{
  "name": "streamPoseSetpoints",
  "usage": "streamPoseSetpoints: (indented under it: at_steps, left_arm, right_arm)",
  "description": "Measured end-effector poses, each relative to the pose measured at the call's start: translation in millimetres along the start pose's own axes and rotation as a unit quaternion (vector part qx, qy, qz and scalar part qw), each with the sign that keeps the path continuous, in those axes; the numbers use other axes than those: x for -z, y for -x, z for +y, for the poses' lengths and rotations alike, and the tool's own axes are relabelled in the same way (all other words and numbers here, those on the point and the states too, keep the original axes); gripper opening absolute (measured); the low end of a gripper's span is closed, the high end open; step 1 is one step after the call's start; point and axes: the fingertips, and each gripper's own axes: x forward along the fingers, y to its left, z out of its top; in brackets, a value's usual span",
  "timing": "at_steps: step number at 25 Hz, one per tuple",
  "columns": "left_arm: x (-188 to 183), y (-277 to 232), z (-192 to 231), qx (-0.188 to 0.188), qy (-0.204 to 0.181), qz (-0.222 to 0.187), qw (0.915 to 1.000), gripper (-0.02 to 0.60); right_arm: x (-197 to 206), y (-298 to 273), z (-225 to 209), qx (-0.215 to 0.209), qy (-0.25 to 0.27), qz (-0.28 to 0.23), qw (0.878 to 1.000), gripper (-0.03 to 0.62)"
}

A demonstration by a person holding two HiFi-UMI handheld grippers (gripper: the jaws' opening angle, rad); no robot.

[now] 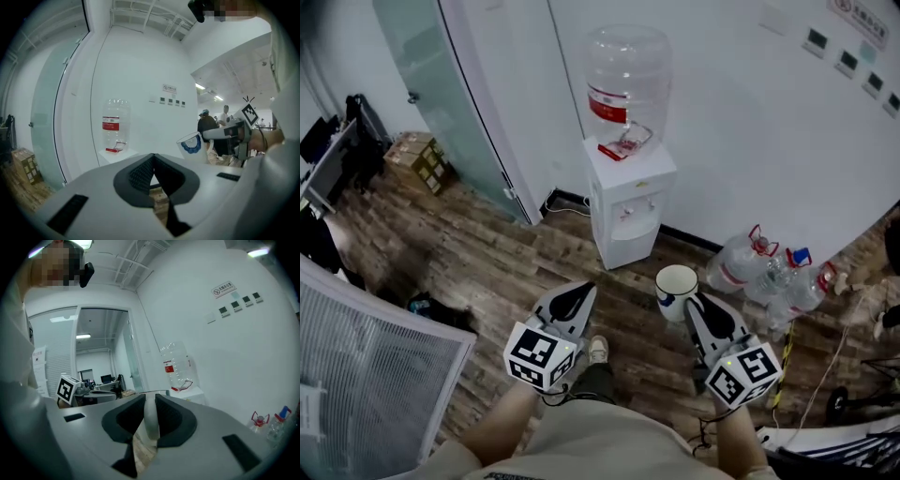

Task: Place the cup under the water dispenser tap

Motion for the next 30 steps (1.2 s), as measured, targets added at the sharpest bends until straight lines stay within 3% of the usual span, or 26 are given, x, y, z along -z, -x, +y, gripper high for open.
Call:
streamPoseSetpoints:
  at_steps: [7, 16, 24, 30]
  left_arm:
    - [-19.1, -49.7, 77.3, 0.022, -0.007, 0.005, 0.9997, 0.006]
    - [-18.5, -102.3, 124.8, 0.045, -0.006, 0.010, 0.9989, 0.006]
    - [17.4, -148.3, 141.9, 0.035, 0.027, 0.019, 0.9988, 0.006]
    - [71.5, -200.4, 157.8, 0.013, 0.053, 0.032, 0.9980, 0.006]
  right_arm:
    - [-20.1, -85.8, -22.6, 0.030, 0.014, 0.012, 0.999, 0.072]
    - [-25.1, -152.8, -49.5, 0.046, 0.011, -0.002, 0.999, 0.072]
    - [0.9, -194.8, -86.8, 0.029, 0.009, -0.046, 0.998, 0.072]
    - [47.1, -240.0, -132.0, 0.002, 0.004, -0.053, 0.999, 0.072]
